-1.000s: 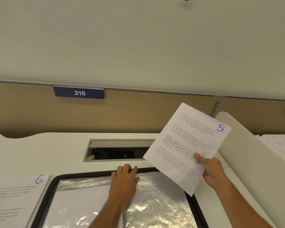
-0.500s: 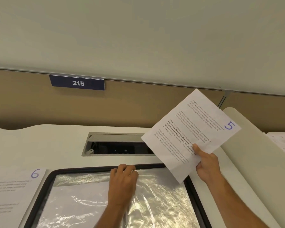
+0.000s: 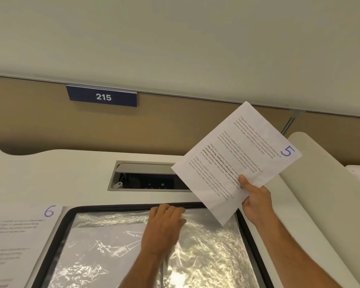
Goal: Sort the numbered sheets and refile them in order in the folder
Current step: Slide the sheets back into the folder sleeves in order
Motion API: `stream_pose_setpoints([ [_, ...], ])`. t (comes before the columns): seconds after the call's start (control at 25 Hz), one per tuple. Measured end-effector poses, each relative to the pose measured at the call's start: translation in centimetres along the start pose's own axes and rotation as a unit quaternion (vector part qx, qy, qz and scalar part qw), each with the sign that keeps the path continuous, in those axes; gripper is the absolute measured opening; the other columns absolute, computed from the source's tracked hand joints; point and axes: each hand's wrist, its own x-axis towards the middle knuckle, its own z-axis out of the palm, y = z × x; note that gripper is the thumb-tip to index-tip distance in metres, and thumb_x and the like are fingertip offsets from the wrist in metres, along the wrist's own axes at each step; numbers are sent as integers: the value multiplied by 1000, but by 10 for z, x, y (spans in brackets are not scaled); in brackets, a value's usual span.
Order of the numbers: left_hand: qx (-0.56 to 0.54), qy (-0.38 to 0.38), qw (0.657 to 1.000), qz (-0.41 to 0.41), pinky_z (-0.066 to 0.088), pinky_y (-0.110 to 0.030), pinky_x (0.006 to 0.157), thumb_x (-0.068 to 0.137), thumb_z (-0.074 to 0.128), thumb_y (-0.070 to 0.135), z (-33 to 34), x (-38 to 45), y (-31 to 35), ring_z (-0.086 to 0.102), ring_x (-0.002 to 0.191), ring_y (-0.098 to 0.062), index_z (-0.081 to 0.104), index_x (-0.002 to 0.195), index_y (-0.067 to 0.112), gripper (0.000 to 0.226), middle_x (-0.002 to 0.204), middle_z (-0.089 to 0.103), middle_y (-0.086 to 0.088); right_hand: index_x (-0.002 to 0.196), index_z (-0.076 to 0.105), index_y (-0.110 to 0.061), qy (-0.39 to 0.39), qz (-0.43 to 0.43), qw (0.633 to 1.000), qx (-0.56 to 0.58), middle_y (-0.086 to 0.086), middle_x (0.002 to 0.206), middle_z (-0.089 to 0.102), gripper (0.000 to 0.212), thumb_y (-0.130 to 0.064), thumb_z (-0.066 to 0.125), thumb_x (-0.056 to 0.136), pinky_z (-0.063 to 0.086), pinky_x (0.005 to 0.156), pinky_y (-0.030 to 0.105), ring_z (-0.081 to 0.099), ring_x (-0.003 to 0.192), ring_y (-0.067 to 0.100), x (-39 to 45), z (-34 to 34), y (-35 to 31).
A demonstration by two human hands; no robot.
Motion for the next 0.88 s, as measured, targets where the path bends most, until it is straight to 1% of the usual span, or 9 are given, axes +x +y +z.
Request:
stream_pose_setpoints([
  [0.12, 4, 2, 1000, 8, 42, -30, 72, 74, 88, 22, 0, -1, -1, 56, 77, -15, 67, 82, 26, 22, 80, 65, 12, 120, 67, -15, 6, 0, 1000, -6, 7, 119, 73, 38, -4, 70, 84, 59, 87, 46, 71, 106, 25, 0, 3, 5],
  [0.24, 22, 3, 1000, 3, 37, -30, 73, 73, 87, 18, 4, -3, -2, 54, 75, -15, 66, 83, 27, 25, 77, 65, 12, 119, 68, -15, 14, 0, 1000, -10, 8, 121, 72, 34, -2, 68, 88, 57, 90, 49, 70, 109, 26, 0, 6, 8],
  [0.32, 35, 3, 999, 11, 39, -32, 76, 69, 87, 12, 5, -4, -1, 57, 79, -16, 68, 88, 26, 31, 82, 67, 11, 120, 68, -14, 11, -7, 1000, -9, 7, 118, 73, 34, -1, 67, 89, 59, 87, 45, 71, 107, 24, -1, 9, 7],
  [0.36, 40, 4, 999, 20, 41, -34, 78, 67, 87, 9, 5, -4, -1, 59, 82, -17, 69, 91, 26, 34, 87, 69, 10, 119, 68, -14, 10, -12, 1000, -7, 5, 114, 75, 32, -1, 67, 90, 62, 81, 40, 72, 102, 22, -2, 11, 5],
  [0.44, 50, 8, 998, 36, 45, -37, 79, 65, 88, 9, 3, -4, 0, 62, 87, -18, 72, 94, 24, 36, 96, 71, 8, 112, 70, -14, 12, -24, 1000, -1, 2, 104, 77, 25, -1, 65, 91, 62, 70, 31, 75, 93, 17, -2, 16, 0],
  [0.48, 53, 10, 998, 42, 47, -37, 78, 65, 89, 10, 2, -3, 0, 62, 87, -19, 73, 93, 23, 35, 97, 70, 6, 108, 71, -14, 13, -31, 999, 2, 2, 104, 77, 22, -1, 65, 91, 62, 69, 29, 74, 93, 17, -2, 19, -2],
  [0.64, 58, 8, 997, 47, 47, -35, 73, 63, 92, 16, 2, -4, 1, 60, 82, -18, 71, 84, 21, 30, 90, 70, 6, 117, 69, -19, -2, -51, 999, 18, 2, 117, 74, 30, -3, 66, 92, 61, 84, 35, 71, 106, 18, -1, 28, -5],
  [0.8, 53, 7, 998, 44, 46, -32, 71, 64, 92, 20, 0, -4, 1, 58, 78, -16, 69, 83, 22, 30, 86, 70, 7, 111, 71, -23, -9, -48, 998, 29, 0, 117, 74, 29, -3, 66, 92, 60, 87, 39, 70, 108, 18, -3, 35, -2],
  [0.88, 51, 14, 998, 42, 44, -32, 73, 67, 90, 17, 1, -5, 1, 57, 79, -16, 69, 86, 23, 29, 87, 69, 8, 115, 70, -23, -12, -45, 998, 29, 1, 119, 73, 31, -3, 65, 92, 59, 90, 39, 69, 111, 19, -3, 36, 0],
])
